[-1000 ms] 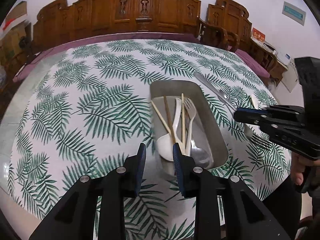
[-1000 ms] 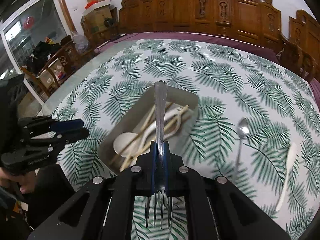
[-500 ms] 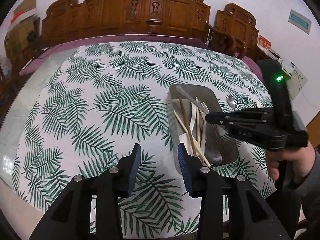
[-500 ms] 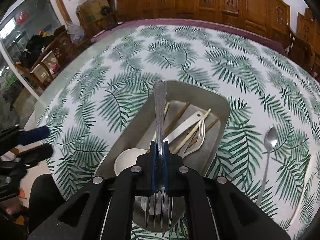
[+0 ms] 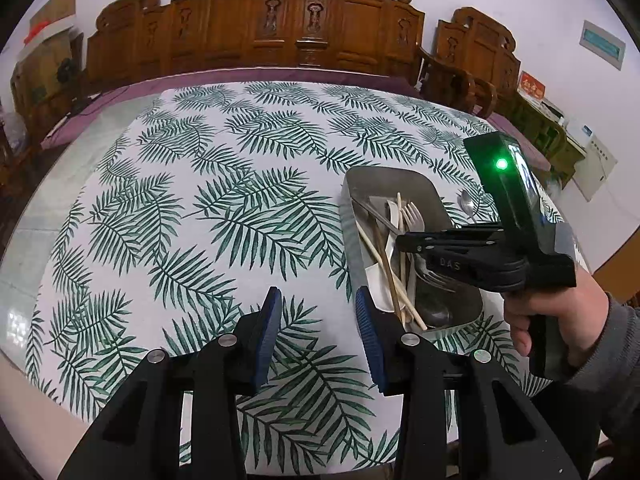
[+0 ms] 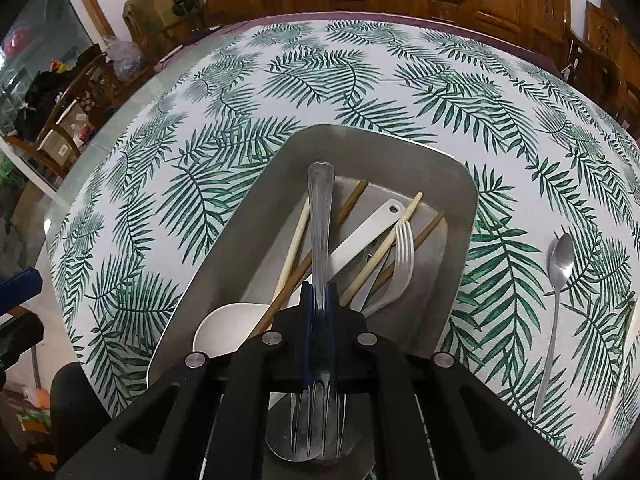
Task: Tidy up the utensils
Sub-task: 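Lower the metal fork into the grey tray and open the right tool, then grasp the white plastic spoon from the table with the right tool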
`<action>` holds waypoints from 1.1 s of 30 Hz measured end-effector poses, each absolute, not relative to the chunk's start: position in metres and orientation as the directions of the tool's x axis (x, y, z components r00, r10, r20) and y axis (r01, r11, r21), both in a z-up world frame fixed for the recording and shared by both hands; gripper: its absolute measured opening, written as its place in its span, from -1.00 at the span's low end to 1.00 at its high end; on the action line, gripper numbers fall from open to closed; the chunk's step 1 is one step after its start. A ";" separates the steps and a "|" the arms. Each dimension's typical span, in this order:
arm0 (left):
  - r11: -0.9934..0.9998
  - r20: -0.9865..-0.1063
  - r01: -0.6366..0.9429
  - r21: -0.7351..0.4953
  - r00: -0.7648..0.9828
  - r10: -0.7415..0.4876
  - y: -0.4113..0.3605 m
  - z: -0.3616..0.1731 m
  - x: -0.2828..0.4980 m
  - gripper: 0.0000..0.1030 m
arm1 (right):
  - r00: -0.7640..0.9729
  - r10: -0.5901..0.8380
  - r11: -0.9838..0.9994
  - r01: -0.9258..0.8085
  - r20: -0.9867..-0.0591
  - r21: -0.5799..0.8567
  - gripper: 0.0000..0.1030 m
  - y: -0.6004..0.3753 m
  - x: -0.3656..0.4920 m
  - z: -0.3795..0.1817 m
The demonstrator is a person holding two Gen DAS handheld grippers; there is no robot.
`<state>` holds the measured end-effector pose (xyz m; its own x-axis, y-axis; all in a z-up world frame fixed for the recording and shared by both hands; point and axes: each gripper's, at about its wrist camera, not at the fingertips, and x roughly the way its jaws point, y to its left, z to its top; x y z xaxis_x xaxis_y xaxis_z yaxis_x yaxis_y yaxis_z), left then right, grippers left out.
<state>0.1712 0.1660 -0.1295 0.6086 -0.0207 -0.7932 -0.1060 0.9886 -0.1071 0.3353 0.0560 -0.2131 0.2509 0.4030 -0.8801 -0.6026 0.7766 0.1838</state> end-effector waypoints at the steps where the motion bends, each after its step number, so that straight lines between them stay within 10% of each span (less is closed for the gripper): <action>1: 0.989 -0.794 -0.105 -0.107 0.608 -0.021 0.166 -0.130 0.171 -0.30 | 0.246 0.407 0.775 -0.603 -0.879 0.190 -0.84 0.056 0.335 -0.214; 16: 0.991 -0.789 -0.079 -0.109 0.613 -0.038 0.141 -0.124 0.180 -0.19 | 0.307 0.499 0.744 -0.631 -0.810 0.219 -0.78 0.012 0.314 -0.172; 28: 0.994 -0.787 -0.014 -0.110 0.612 -0.079 0.077 -0.126 0.208 0.53 | 0.440 0.445 0.822 -0.547 -0.780 0.160 -0.72 -0.116 0.320 -0.150; 33: 0.995 -0.787 0.026 -0.098 0.610 -0.093 0.046 -0.127 0.224 0.54 | 0.470 0.396 0.866 -0.477 -0.788 0.150 -0.72 -0.169 0.329 -0.160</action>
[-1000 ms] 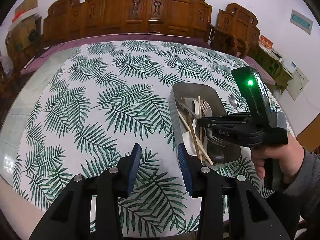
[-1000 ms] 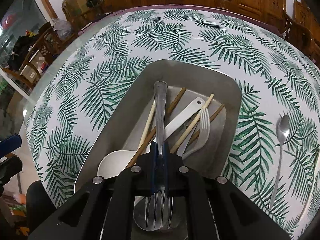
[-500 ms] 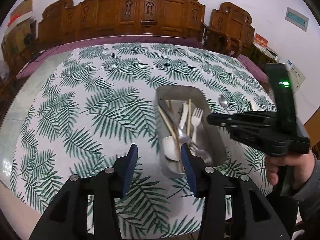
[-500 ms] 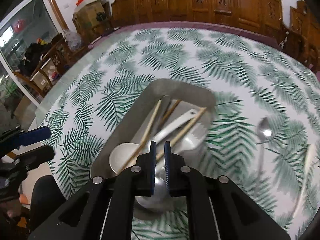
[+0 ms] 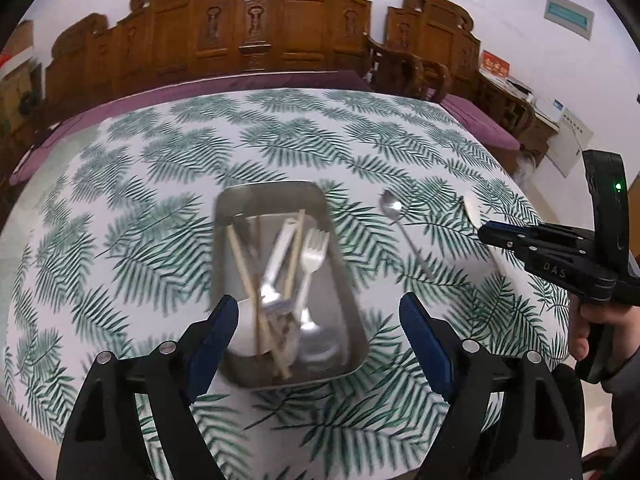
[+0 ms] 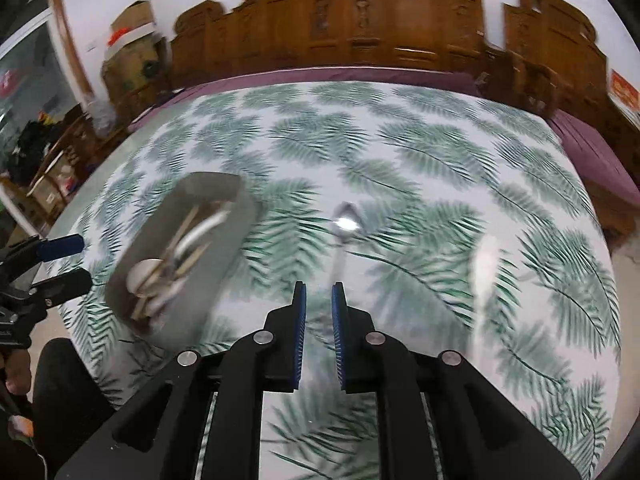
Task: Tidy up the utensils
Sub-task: 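Grasp the white plastic spoon from the table with the right tool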
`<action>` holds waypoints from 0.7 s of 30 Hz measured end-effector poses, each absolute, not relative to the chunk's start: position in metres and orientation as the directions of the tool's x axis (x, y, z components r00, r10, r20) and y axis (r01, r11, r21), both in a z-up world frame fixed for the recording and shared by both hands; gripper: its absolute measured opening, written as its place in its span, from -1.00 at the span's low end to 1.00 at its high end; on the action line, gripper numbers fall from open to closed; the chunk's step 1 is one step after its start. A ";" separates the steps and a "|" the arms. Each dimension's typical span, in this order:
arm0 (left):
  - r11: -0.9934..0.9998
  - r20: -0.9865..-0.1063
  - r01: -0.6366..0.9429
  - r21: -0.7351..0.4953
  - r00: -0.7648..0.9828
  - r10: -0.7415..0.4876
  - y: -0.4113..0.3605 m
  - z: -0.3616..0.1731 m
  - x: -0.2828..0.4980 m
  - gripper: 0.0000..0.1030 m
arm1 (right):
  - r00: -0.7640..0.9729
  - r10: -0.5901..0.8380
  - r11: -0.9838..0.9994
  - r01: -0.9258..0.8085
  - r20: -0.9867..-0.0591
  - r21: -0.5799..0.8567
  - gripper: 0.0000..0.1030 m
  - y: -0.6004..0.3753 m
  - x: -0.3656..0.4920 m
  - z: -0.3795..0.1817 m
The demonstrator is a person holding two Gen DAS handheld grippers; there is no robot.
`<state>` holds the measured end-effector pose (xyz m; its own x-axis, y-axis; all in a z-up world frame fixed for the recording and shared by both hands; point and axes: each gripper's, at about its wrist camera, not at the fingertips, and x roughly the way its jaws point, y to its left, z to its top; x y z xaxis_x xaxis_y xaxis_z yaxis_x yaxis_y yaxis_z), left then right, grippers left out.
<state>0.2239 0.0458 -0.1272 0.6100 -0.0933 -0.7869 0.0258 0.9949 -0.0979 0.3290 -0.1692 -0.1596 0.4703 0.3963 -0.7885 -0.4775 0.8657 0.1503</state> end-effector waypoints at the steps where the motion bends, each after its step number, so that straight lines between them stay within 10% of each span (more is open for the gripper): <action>1: 0.995 -0.788 0.033 -0.098 0.608 -0.097 0.040 -0.128 0.228 0.54 | 0.475 0.384 0.874 -0.465 -0.792 0.145 -0.69 -0.180 0.331 -0.162; 5: 0.994 -0.794 0.065 -0.089 0.598 -0.110 0.017 -0.130 0.240 0.54 | 0.489 0.348 0.896 -0.424 -0.800 0.130 -0.40 -0.213 0.337 -0.173; 21: 0.988 -0.831 0.132 -0.075 0.540 -0.135 -0.046 -0.156 0.297 0.54 | 0.440 0.310 0.919 -0.367 -0.843 0.146 -0.34 -0.251 0.381 -0.225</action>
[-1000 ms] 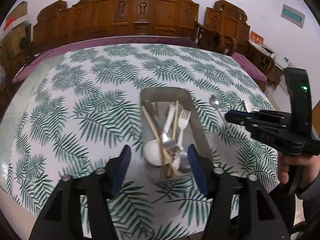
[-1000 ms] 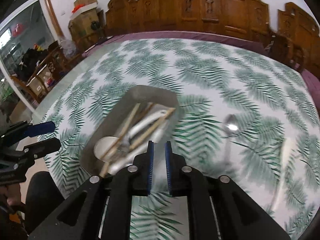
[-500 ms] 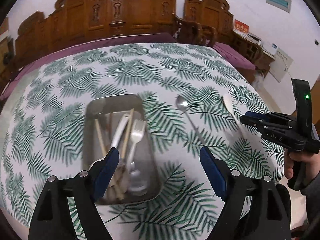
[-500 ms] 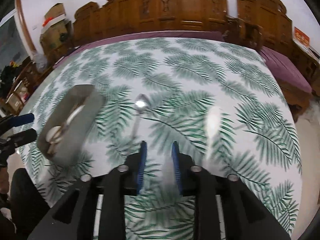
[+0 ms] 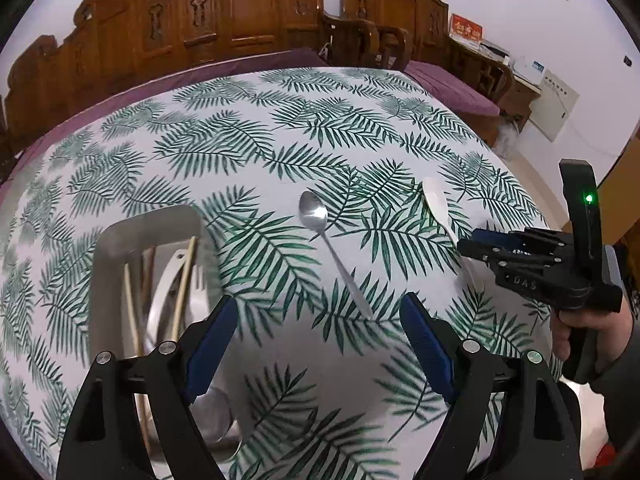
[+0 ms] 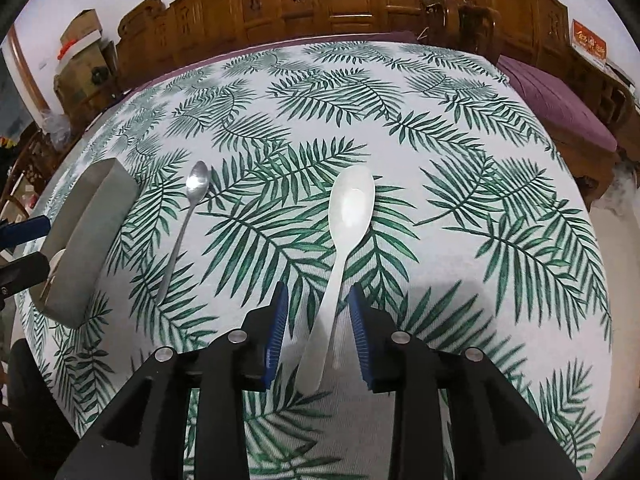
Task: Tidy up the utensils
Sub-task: 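Grasp the white plastic spoon from the table with the right tool, then grasp the metal spoon with the left tool while the right tool holds the white spoon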
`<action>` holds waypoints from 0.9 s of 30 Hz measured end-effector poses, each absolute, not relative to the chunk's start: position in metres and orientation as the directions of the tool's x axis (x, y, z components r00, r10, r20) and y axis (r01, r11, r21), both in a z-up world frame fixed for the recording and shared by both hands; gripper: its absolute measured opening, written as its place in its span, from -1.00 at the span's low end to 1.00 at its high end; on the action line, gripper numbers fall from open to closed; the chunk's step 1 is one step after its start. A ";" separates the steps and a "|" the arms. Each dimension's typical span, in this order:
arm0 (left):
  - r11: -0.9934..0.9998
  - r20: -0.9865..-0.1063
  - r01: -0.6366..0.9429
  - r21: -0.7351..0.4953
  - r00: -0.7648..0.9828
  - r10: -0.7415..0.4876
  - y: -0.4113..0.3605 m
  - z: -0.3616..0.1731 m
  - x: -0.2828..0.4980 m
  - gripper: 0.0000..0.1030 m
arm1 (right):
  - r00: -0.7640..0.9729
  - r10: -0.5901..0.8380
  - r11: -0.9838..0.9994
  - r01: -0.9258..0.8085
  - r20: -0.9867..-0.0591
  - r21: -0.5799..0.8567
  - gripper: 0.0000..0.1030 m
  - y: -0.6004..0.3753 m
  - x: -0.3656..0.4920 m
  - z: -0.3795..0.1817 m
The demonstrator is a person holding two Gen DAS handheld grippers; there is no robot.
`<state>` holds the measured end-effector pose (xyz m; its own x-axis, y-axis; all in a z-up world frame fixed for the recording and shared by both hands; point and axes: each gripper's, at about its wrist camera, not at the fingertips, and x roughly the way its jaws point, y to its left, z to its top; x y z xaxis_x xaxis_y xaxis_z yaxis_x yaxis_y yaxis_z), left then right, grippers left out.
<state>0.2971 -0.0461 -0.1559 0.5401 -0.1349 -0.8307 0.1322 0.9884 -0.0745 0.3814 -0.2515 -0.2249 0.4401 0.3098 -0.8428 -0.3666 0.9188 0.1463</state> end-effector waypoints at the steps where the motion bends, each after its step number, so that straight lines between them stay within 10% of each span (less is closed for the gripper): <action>1: 0.988 -0.834 0.132 -0.077 0.535 -0.136 -0.048 -0.158 0.302 0.54 | 0.439 0.307 0.920 -0.364 -0.844 0.145 -0.34 -0.251 0.385 -0.227; 18: 0.993 -0.855 0.081 -0.089 0.505 -0.118 -0.056 -0.188 0.387 0.54 | 0.441 0.277 0.914 -0.396 -0.854 0.092 -0.82 -0.253 0.395 -0.240; 27: 0.994 -0.869 0.061 -0.085 0.485 -0.104 -0.048 -0.204 0.418 0.09 | 0.446 0.297 0.911 -0.398 -0.845 0.110 -0.82 -0.256 0.394 -0.241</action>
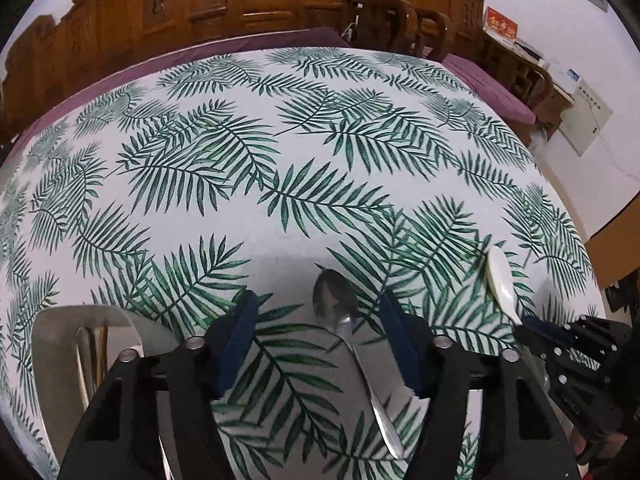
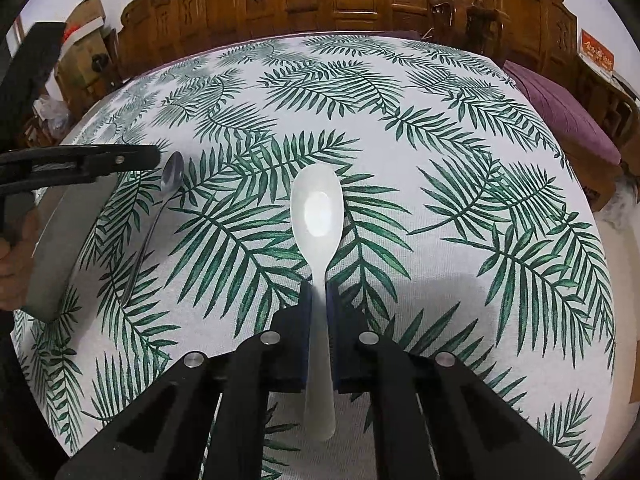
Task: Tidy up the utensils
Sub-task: 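Grasp the metal spoon with the left tool while the right tool holds the white spoon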
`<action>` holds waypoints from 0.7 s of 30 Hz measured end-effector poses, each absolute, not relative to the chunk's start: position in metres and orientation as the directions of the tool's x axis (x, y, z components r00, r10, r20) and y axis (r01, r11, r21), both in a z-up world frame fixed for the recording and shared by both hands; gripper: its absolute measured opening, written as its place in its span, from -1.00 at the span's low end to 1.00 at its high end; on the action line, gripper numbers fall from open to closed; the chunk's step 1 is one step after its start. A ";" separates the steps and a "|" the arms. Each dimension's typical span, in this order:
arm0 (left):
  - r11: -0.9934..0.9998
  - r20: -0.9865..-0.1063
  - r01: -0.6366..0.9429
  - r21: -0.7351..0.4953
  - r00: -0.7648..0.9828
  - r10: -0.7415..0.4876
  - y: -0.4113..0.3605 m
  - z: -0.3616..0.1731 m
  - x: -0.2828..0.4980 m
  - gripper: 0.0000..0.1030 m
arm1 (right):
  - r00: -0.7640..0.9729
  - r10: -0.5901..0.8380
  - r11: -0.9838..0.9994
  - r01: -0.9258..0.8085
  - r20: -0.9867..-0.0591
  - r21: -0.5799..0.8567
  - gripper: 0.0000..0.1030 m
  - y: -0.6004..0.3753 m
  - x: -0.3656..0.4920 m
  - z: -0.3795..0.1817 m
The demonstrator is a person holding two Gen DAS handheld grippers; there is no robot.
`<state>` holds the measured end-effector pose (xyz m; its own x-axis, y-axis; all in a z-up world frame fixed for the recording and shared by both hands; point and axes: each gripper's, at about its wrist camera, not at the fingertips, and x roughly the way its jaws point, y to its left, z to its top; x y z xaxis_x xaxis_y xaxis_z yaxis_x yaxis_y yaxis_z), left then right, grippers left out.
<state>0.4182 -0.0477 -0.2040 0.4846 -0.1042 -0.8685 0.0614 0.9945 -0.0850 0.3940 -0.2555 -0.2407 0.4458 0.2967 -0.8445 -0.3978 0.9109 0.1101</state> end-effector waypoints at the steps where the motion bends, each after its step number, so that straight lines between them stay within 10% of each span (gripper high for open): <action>1: 0.994 -0.869 0.063 -0.088 0.483 -0.108 -0.047 -0.205 0.420 0.05 | 0.446 0.297 0.911 -0.398 -0.844 0.111 -0.82 -0.256 0.394 -0.241; 18: 0.989 -0.900 0.125 -0.082 0.417 -0.127 -0.063 -0.228 0.438 -0.55 | 0.438 0.311 0.906 -0.404 -0.843 0.124 -0.82 -0.257 0.395 -0.241; 21: 0.988 -0.892 0.137 -0.078 0.433 -0.130 -0.065 -0.223 0.435 -0.92 | 0.439 0.312 0.907 -0.401 -0.843 0.127 -0.82 -0.257 0.395 -0.241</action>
